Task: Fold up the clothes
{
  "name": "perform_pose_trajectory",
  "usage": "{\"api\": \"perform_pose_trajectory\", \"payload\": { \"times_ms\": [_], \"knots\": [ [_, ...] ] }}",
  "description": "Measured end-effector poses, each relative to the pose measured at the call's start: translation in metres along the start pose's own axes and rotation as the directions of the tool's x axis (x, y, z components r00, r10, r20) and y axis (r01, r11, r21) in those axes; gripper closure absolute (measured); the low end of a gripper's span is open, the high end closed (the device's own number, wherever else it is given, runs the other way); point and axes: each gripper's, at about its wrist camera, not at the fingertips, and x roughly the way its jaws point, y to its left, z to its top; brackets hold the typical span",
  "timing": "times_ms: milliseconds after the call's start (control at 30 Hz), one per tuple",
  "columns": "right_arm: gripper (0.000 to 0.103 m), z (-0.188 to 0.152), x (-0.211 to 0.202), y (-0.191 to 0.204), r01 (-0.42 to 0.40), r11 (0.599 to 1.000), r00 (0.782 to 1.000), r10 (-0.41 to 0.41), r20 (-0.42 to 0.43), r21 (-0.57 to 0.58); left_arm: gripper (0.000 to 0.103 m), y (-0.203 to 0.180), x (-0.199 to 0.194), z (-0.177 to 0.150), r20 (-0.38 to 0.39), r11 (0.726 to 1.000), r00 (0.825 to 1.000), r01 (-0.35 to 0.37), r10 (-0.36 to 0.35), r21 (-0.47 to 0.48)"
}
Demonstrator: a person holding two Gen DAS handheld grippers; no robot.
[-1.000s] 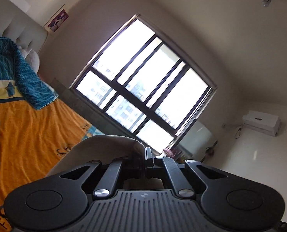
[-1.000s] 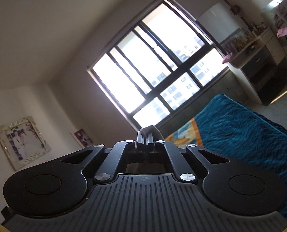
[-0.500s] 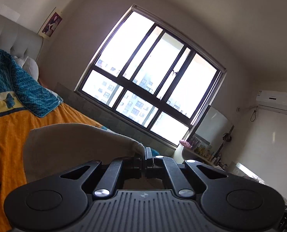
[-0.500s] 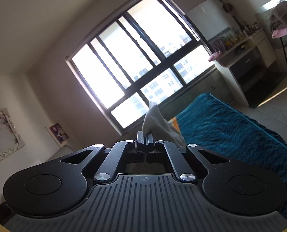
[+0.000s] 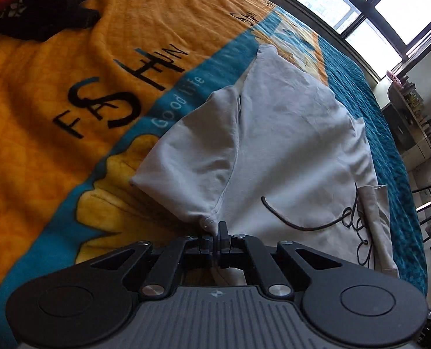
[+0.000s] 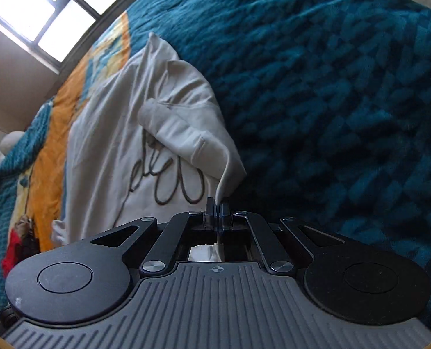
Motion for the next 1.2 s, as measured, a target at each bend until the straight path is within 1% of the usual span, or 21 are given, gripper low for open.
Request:
{"api": "perform_pose_trajectory", "payload": {
  "times_ms": [67, 100, 200, 300, 367, 400, 467, 500, 533, 567, 600, 633, 667, 700, 767, 867, 967, 1033, 1067, 1100, 1200],
  "knots": [
    [0.103, -0.002, -0.005, -0.005, 0.023, 1.000, 0.999, -0.022, 0.026, -0.013, 0.103, -0.004, -0.011, 0.000, 0.016, 1.000, 1.000, 0.008, -0.008, 0.011],
    [0.103, 0.000, -0.013, -0.005, 0.025, 1.000, 0.999, -0.024, 0.046, -0.018, 0.103, -0.008, -0.022, 0.002, 0.027, 1.000, 0.999, 0.025, -0.026, 0.012],
    [0.103, 0.013, -0.049, 0.004, 0.007, 0.999, 0.994, -0.002, 0.108, -0.042, 0.103, -0.018, -0.052, 0.010, 0.058, 0.996, 0.994, 0.090, -0.091, 0.015],
    [0.103, 0.020, -0.083, 0.008, -0.007, 0.998, 0.988, 0.016, 0.155, -0.060, 0.103, -0.026, -0.077, 0.017, 0.075, 0.991, 0.989, 0.126, -0.129, 0.039],
    [0.103, 0.021, -0.102, 0.005, -0.012, 0.998, 0.985, 0.023, 0.172, -0.065, 0.103, -0.029, -0.089, 0.011, 0.076, 0.989, 0.988, 0.128, -0.134, 0.078],
    [0.103, 0.020, -0.111, 0.003, -0.015, 0.998, 0.984, 0.027, 0.177, -0.069, 0.103, -0.031, -0.090, 0.006, 0.062, 0.987, 0.989, 0.130, -0.136, 0.093],
    [0.103, 0.017, -0.119, -0.002, -0.029, 0.996, 0.988, 0.041, 0.151, -0.086, 0.103, -0.034, -0.081, -0.004, 0.033, 0.986, 0.993, 0.112, -0.117, 0.127],
    [0.103, 0.015, -0.117, -0.005, -0.048, 0.994, 0.991, 0.060, 0.119, -0.099, 0.103, -0.031, -0.072, -0.009, 0.025, 0.988, 0.995, 0.090, -0.094, 0.125],
    [0.092, 0.013, -0.111, -0.008, -0.067, 0.992, 0.994, 0.076, 0.083, -0.103, 0.103, -0.027, -0.063, -0.014, 0.017, 0.990, 0.997, 0.067, -0.070, 0.124],
    [0.086, 0.010, -0.100, -0.011, -0.078, 0.992, 0.996, 0.083, 0.045, -0.101, 0.103, -0.024, -0.053, -0.019, 0.010, 0.991, 0.999, 0.044, -0.046, 0.123],
    [0.073, 0.008, -0.089, -0.015, -0.089, 0.991, 0.996, 0.091, 0.010, -0.098, 0.103, -0.017, -0.046, -0.022, -0.003, 0.995, 0.999, 0.043, -0.043, 0.093],
    [0.054, 0.006, -0.076, -0.017, -0.098, 0.991, 0.995, 0.098, -0.007, -0.093, 0.103, -0.012, -0.042, -0.024, -0.009, 0.996, 0.999, 0.040, -0.040, 0.074],
    [0.053, 0.004, -0.065, -0.018, -0.094, 0.991, 0.995, 0.095, 0.001, -0.094, 0.103, -0.007, -0.037, -0.025, -0.015, 0.998, 0.999, 0.038, -0.037, 0.055],
    [0.053, 0.003, -0.055, -0.019, -0.087, 0.991, 0.996, 0.089, 0.008, -0.100, 0.103, -0.006, -0.036, -0.026, -0.015, 0.998, 0.999, 0.034, -0.033, 0.049],
    [0.053, 0.002, -0.037, -0.013, -0.048, 0.987, 0.999, 0.051, 0.016, -0.152, 0.103, -0.004, -0.035, -0.027, -0.016, 0.999, 0.999, 0.029, -0.028, 0.041],
    [0.056, -0.001, -0.006, 0.000, 0.036, 0.973, 0.999, -0.031, 0.023, -0.228, 0.103, -0.006, -0.034, -0.027, -0.018, 0.999, 1.000, 0.022, -0.021, 0.048],
    [0.056, -0.004, 0.014, 0.007, 0.110, 0.962, 0.994, -0.104, 0.036, -0.250, 0.103, -0.009, -0.033, -0.028, -0.020, 0.998, 1.000, 0.015, -0.014, 0.060],
    [0.059, -0.007, 0.016, 0.010, 0.141, 0.958, 0.989, -0.124, 0.081, -0.248, 0.103, -0.010, -0.032, -0.029, -0.019, 0.997, 1.000, 0.007, -0.005, 0.078],
    [0.067, -0.009, 0.013, 0.010, 0.147, 0.960, 0.986, -0.124, 0.109, -0.238, 0.103, -0.010, -0.032, -0.029, -0.018, 0.997, 1.000, 0.007, -0.005, 0.081],
    [0.100, -0.010, 0.009, 0.009, 0.149, 0.961, 0.984, -0.121, 0.133, -0.231, 0.103, -0.010, -0.032, -0.029, -0.012, 0.997, 1.000, 0.006, -0.005, 0.077],
    [0.103, -0.010, -0.005, 0.011, 0.166, 0.960, 0.976, -0.126, 0.179, -0.227, 0.103, -0.007, -0.039, -0.026, 0.017, 0.998, 1.000, 0.015, -0.016, 0.056]
  ]
}}
